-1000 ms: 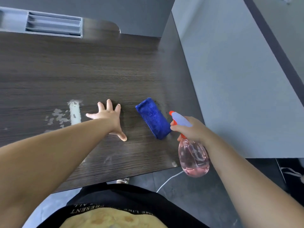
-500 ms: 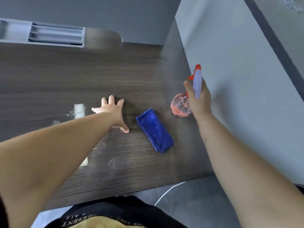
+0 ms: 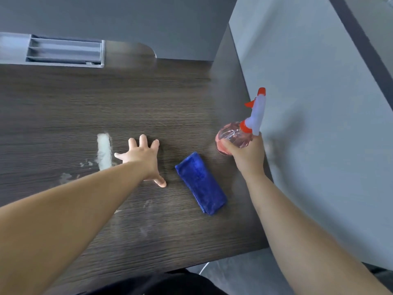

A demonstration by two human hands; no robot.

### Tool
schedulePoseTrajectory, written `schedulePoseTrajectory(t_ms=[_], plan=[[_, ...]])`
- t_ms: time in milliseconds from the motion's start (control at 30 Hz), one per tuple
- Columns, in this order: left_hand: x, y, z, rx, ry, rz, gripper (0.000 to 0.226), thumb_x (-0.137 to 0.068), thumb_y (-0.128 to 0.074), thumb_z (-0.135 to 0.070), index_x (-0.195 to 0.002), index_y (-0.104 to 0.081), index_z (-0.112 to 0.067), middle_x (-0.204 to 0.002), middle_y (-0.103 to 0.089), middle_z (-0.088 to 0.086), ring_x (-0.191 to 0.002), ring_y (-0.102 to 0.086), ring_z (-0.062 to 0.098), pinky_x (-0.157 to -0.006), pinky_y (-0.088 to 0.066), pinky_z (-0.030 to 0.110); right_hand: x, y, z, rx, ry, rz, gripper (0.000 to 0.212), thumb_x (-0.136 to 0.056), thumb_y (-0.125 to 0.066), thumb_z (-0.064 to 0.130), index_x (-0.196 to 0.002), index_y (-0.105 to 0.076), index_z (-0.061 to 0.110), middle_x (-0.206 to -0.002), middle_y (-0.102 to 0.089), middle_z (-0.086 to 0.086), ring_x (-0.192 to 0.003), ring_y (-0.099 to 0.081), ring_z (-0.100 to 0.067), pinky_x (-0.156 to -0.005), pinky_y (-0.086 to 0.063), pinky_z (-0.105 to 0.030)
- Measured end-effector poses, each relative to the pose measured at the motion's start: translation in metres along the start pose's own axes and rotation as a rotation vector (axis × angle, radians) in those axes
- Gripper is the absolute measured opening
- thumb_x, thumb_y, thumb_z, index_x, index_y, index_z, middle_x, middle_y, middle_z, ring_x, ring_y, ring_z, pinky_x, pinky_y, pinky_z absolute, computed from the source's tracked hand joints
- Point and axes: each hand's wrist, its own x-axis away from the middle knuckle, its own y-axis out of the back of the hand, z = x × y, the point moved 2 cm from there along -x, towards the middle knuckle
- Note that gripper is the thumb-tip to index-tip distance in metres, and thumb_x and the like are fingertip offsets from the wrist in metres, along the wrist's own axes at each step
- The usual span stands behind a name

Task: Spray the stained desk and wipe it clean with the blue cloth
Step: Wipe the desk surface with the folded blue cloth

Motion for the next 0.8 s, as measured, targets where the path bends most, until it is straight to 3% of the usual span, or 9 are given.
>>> schedulePoseTrajectory(t_ms=[133,267,333,400,500,567,633,700,800], plan=[[-0.002,0.0,0.0,0.002,-0.005,-0.003,0.136,-0.045,-0.083,-0.063,-0.149,-0.002,-0.029,-0.153,-0.001,0.006,-0.14,-0.005,0.034,-0.102,-0.028,0.068,-0.027,-0.014,0.019,-0.021,0.019,-0.035,0.06,-0.065,-0.081,0.03,-0.115,-0.055,0.011,-0.106,-0.063,0.002,-0.096,-0.059,-0.012,-0.08,-0.046,-0.018],[-0.004,0.0,0.003,-0.009,-0.03,-0.033,0.135,-0.045,-0.081,-0.066,-0.148,-0.002,-0.03,-0.153,-0.001,0.006,-0.14,-0.005,0.033,-0.101,-0.027,0.069,-0.063,-0.037,0.045,-0.096,0.02,-0.021,0.062,-0.068,-0.077,0.021,-0.122,-0.049,0.014,-0.11,-0.057,0.006,-0.098,-0.055,-0.009,-0.071,-0.037,0.0],[-0.004,-0.002,0.004,-0.016,-0.028,-0.03,0.135,-0.045,-0.08,-0.067,-0.148,-0.001,-0.03,-0.153,0.0,0.006,-0.14,-0.004,0.033,-0.101,-0.027,0.069,-0.076,-0.047,0.049,-0.107,0.002,-0.03,0.063,-0.067,-0.075,0.022,-0.124,-0.048,0.015,-0.112,-0.057,0.004,-0.103,-0.056,-0.013,-0.077,-0.038,-0.01],[-0.005,-0.004,0.004,-0.024,-0.023,-0.025,0.135,-0.045,-0.08,-0.067,-0.149,0.0,-0.03,-0.153,0.001,0.006,-0.14,-0.004,0.033,-0.101,-0.027,0.069,-0.084,-0.053,0.047,-0.11,-0.025,-0.015,0.07,-0.066,-0.075,0.023,-0.128,-0.045,0.013,-0.12,-0.056,0.0,-0.11,-0.055,-0.017,-0.087,-0.042,-0.021],[-0.005,-0.002,0.003,-0.021,-0.02,-0.021,0.135,-0.046,-0.08,-0.066,-0.149,-0.001,-0.03,-0.154,0.001,0.006,-0.141,-0.003,0.033,-0.101,-0.026,0.069,-0.085,-0.055,0.042,-0.1,-0.078,0.003,0.101,-0.056,-0.08,0.039,-0.141,-0.032,0.013,-0.137,-0.048,-0.004,-0.124,-0.048,-0.018,-0.104,-0.042,-0.036],[-0.004,-0.001,0.003,-0.014,-0.017,-0.022,0.135,-0.046,-0.081,-0.065,-0.149,-0.001,-0.029,-0.154,0.001,0.007,-0.141,-0.004,0.033,-0.101,-0.026,0.069,-0.068,-0.051,0.034,-0.037,-0.131,-0.043,0.109,-0.056,-0.082,0.048,-0.144,-0.029,0.012,-0.143,-0.042,-0.007,-0.13,-0.042,-0.02,-0.108,-0.037,-0.038],[-0.004,0.0,0.002,-0.013,-0.016,-0.025,0.134,-0.046,-0.082,-0.065,-0.148,-0.002,-0.029,-0.154,0.0,0.007,-0.14,-0.005,0.034,-0.101,-0.026,0.07,-0.031,-0.046,0.023,0.104,-0.123,-0.056,0.08,-0.072,-0.076,0.041,-0.137,-0.041,0.01,-0.136,-0.046,-0.01,-0.126,-0.044,-0.025,-0.105,-0.036,-0.034],[-0.004,0.0,0.002,-0.006,-0.017,-0.027,0.134,-0.046,-0.082,-0.064,-0.148,-0.004,-0.029,-0.153,-0.001,0.007,-0.14,-0.006,0.034,-0.1,-0.026,0.07,0.013,-0.046,0.01,0.206,-0.037,0.05,0.048,-0.079,-0.068,0.036,-0.12,-0.056,0.014,-0.117,-0.055,-0.005,-0.111,-0.052,-0.025,-0.096,-0.042,-0.035],[-0.005,0.0,0.002,0.004,-0.016,-0.033,0.133,-0.045,-0.083,-0.063,-0.147,-0.006,-0.029,-0.152,-0.004,0.007,-0.139,-0.007,0.033,-0.1,-0.026,0.07,0.062,-0.048,-0.003,0.366,0.033,0.275,0.046,-0.079,-0.067,0.042,-0.118,-0.058,0.02,-0.115,-0.054,0.002,-0.105,-0.053,-0.019,-0.085,-0.046,-0.035]])
